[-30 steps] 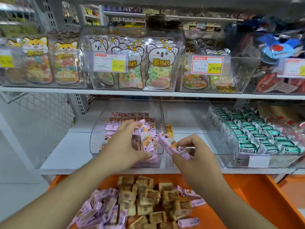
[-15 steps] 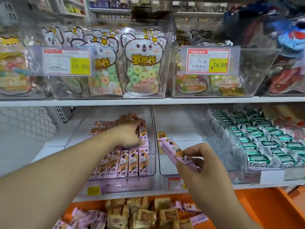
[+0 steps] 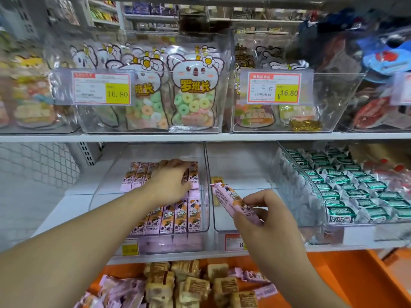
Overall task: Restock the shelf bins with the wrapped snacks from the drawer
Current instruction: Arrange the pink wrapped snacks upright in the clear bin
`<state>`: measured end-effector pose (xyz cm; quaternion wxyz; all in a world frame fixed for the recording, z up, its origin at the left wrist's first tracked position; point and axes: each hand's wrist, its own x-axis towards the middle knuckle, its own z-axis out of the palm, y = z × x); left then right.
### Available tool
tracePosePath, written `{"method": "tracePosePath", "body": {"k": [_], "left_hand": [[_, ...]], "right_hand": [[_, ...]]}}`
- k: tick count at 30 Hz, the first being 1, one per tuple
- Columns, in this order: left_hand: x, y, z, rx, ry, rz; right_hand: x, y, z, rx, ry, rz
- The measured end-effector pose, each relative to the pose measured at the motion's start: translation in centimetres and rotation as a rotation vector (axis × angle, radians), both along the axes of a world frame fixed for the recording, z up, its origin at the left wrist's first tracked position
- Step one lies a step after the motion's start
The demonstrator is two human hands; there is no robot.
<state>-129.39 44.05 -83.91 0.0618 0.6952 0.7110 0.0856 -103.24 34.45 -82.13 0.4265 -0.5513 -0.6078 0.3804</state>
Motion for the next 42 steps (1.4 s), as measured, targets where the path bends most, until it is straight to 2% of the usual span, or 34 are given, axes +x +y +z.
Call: {"method": "tracePosePath", "body": {"k": [3, 7, 8, 12, 13, 18, 22, 25, 29, 34, 37, 42], "left_hand": [[0.9, -3.6, 1.3, 0.145, -0.110, -0.006], [2.5, -10.9, 3.3, 0.227, -0.372, -0.002], [3.0, -12.8, 3.9, 0.195, -0.488, 0.028], [4.3, -18.3, 5.7, 0.124, -1.183, 0.259], [4.1, -19.2, 5.8, 0.131, -1.279, 0.320], [1.3, -22.6, 5.2, 0.126, -1.436, 0.435], [-0.4, -23.6, 5.1, 0.064, -1.329, 0.362], [-1.9, -23.4, 4.6, 0.034, -1.196, 0.312], [-3.8, -22.9, 4.3, 0.035, -1.103, 0.245], [-7.2, -21.5, 3.8, 0.268, -0.893, 0.314], [-8.5, -21.4, 2.8, 0.240, -0.671, 0.219], [-9.5, -20.7, 1.0, 0.154, -0.678, 0.235]], "right_hand": [[-0.4, -0.5, 0.4, 0.010, 0.007, 0.015], [-2.0, -1.9, 1.4, 0.041, 0.009, 0.079], [-2.6, -2.4, 1.6, 0.064, 0.001, 0.107], [-5.2, -4.9, 2.0, 0.115, -0.029, 0.304], [-5.8, -5.6, 2.2, 0.093, -0.015, 0.376], [-7.6, -7.2, 2.5, 0.128, -0.081, 0.594], [-8.5, -7.0, 2.5, 0.297, -0.356, 0.693], [-9.4, -6.6, 2.5, 0.333, -0.453, 0.673], [-10.7, -6.1, 2.2, 0.320, -0.497, 0.596], [-14.2, -2.7, 1.6, 0.300, -0.502, 0.499], [-17.7, 0.5, 0.8, 0.236, -0.524, 0.495], [-22.4, 2.9, -1.2, 0.119, -0.628, 0.638]]}}
